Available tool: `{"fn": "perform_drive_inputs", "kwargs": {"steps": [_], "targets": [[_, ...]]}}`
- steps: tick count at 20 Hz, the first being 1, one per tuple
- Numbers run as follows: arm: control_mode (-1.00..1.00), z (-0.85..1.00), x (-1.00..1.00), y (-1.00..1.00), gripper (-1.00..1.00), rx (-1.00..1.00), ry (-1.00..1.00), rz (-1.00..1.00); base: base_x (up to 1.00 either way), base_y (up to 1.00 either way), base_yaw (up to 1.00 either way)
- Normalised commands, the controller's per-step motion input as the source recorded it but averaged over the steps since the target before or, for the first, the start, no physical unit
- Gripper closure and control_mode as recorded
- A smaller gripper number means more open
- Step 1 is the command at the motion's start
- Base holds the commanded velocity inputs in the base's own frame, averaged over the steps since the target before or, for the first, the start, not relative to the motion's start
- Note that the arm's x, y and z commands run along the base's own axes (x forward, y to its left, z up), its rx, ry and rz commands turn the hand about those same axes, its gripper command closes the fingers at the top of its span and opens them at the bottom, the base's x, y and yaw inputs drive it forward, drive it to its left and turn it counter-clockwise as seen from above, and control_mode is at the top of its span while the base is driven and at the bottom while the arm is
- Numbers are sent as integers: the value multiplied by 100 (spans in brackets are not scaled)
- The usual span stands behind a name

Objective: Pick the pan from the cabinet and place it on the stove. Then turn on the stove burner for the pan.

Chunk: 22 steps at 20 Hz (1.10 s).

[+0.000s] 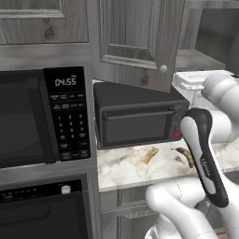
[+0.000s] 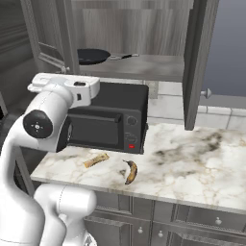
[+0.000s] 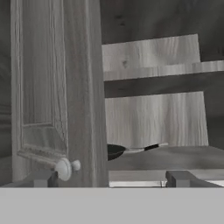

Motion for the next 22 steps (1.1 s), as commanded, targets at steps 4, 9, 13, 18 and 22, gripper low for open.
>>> {"fn": "perform_drive_inputs", "kwargs": {"steps": [4,9,13,18,22], "targets": [[-100,0,0,-66,-100,10,12,7,0,0,0],[-100,-10,2,-41,-100,9,11,3,0,0,0],[-100,0,27,-20,-100,4,20,11,0,0,0],[-100,-7,19,-20,-100,6,18,10,0,0,0],[-100,-14,23,-6,-100,9,12,4,0,0,0]]}}
